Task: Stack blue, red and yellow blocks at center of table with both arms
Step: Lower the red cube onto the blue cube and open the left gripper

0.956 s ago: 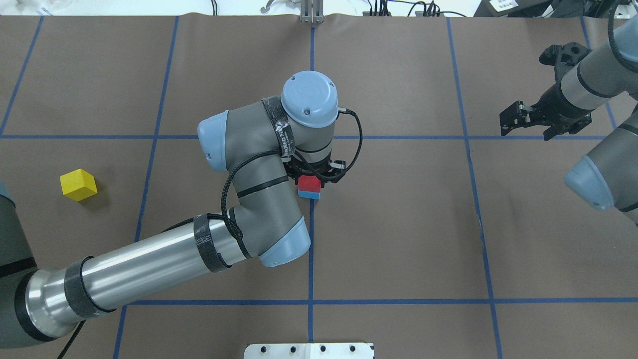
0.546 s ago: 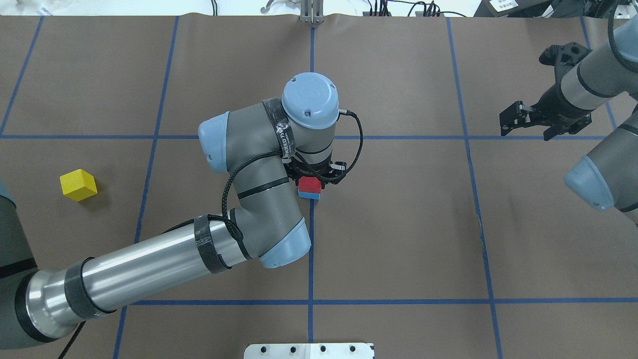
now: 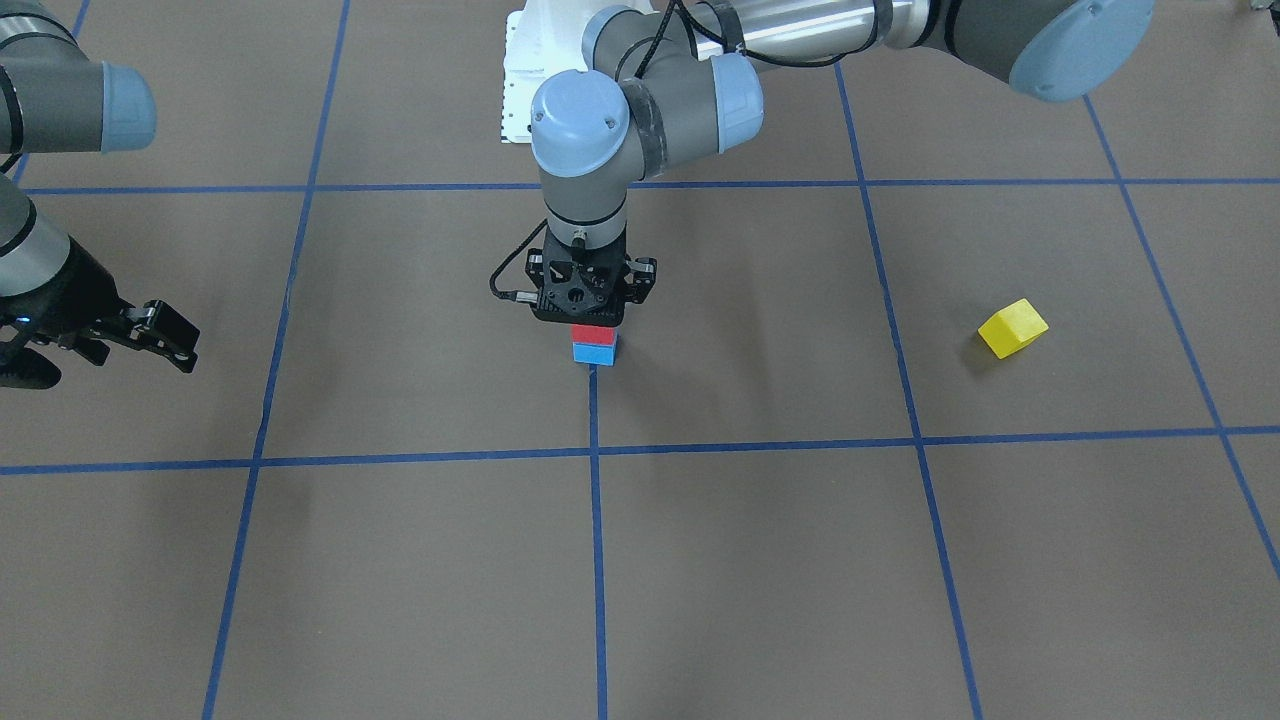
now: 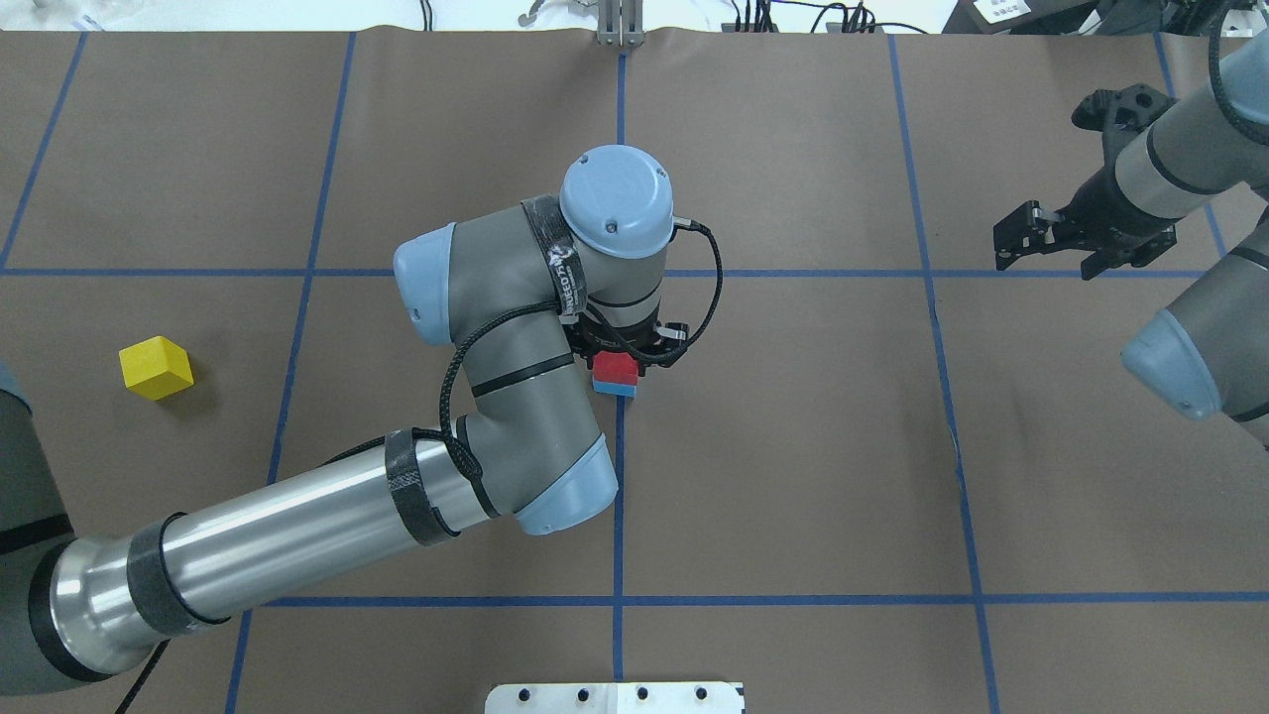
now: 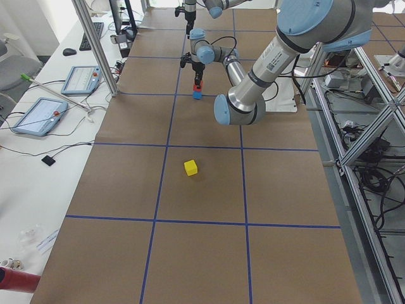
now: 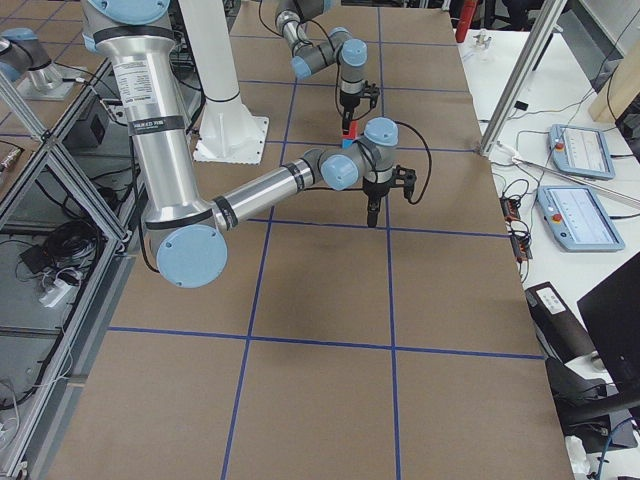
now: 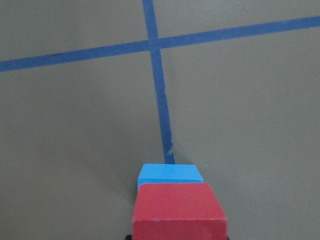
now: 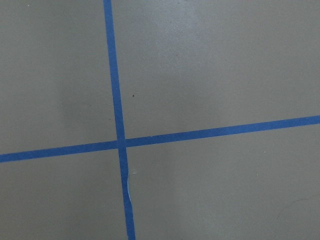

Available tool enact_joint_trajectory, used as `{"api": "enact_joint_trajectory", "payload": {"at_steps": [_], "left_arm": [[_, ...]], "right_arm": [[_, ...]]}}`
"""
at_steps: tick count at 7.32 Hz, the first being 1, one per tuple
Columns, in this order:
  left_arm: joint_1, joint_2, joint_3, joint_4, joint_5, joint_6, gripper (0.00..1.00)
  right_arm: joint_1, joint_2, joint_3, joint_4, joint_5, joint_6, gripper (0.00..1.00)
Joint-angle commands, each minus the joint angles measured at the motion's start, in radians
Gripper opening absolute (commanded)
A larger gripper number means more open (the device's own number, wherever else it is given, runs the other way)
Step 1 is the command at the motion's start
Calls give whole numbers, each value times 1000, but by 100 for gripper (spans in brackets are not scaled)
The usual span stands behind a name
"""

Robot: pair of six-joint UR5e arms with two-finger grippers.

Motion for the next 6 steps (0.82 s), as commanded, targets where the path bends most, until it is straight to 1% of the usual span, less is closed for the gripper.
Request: {"api": "enact_joint_trajectory", "payload": {"at_steps": [1,2,3,4,5,6], "left_arm": [[-1,0,1,0,0,0,0],[1,3,3,2,0,0,13],[1,5,4,2,0,-1,47],[1,5,6,2,0,-1,76],[1,3,6,2,0,-1,85],[1,0,6,2,-1,-1,85]], "right_arm": [[0,0,1,0,0,0,100],[0,0,1,0,0,0,100],[-2,2,1,0,0,0,100],[-2,2,1,0,0,0,100],[-2,2,1,0,0,0,100],[-2,3,1,0,0,0,100]]}}
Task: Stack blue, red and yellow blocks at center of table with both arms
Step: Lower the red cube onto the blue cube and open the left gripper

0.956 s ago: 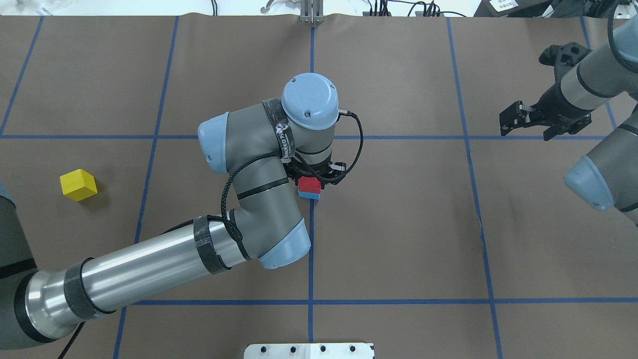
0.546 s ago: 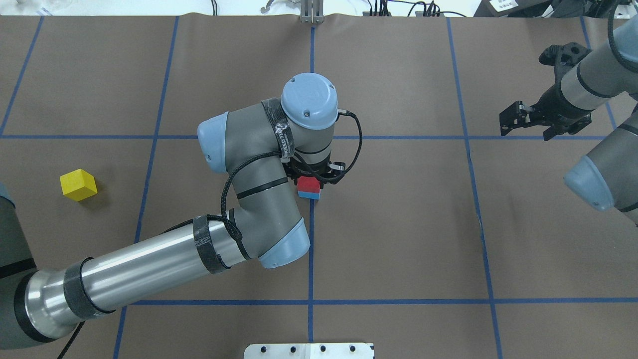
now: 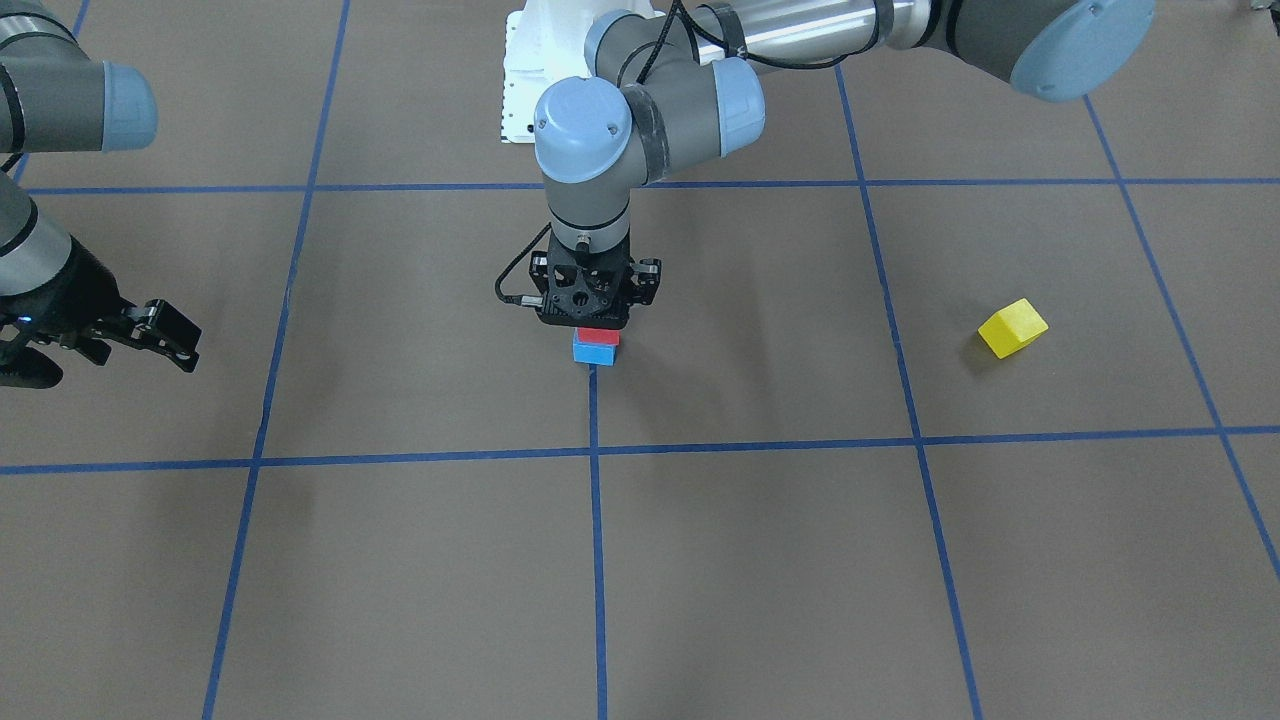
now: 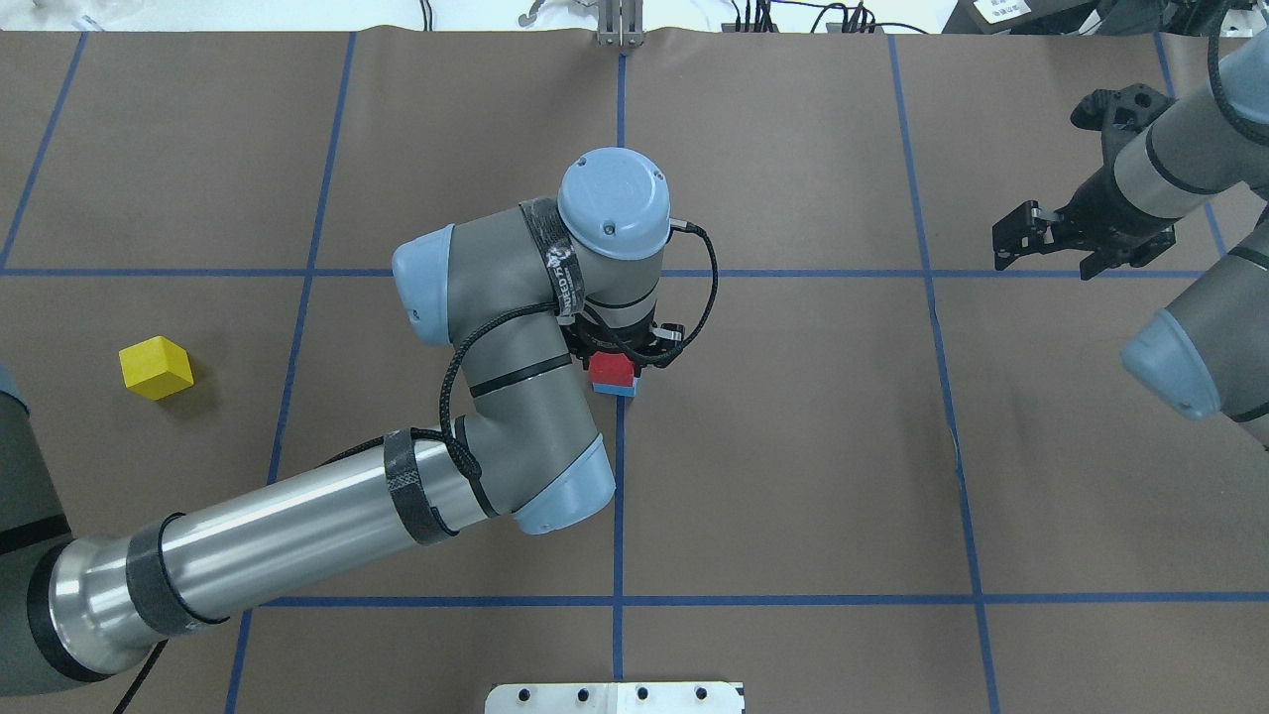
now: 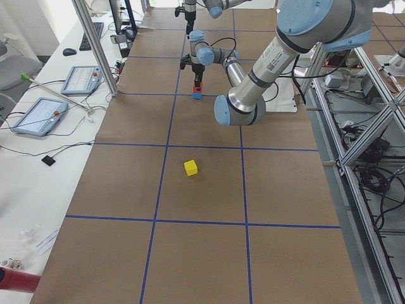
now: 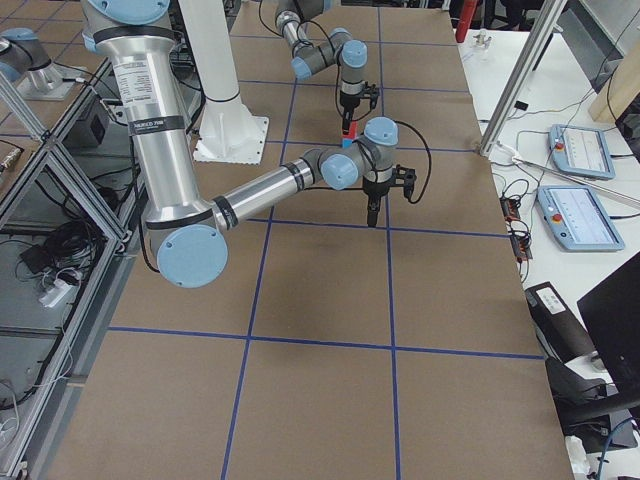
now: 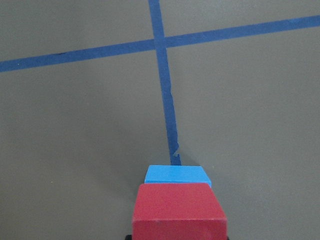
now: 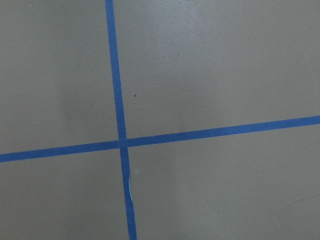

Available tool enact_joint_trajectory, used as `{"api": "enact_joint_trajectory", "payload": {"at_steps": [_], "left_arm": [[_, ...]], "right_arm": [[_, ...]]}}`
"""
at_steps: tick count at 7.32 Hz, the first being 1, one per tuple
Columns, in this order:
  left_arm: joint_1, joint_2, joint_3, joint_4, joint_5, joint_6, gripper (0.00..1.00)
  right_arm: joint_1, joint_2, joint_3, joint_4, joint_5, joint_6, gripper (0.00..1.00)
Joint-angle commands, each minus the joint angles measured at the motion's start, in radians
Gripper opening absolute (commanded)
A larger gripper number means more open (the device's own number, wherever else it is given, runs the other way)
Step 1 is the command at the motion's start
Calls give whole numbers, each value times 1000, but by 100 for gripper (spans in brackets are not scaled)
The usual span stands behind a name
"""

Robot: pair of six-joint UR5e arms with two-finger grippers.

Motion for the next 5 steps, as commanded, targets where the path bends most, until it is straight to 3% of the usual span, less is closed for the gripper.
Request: {"api": "enact_joint_trajectory", "payload": {"at_steps": [1,2,3,5], "left_arm": [[0,-3,0,-1,-3,0,85],[-2,-6,-6,-1,-3,0,88],[-9,-6,-45,5,-7,-2,99],[-89,34,-264,192,-24,26,99]], "right_arm": [[0,1,0,0,0,0,100],[0,1,2,0,2,0,100],[0,1,2,0,2,0,100],[1,1,8,0,0,0,100]]}}
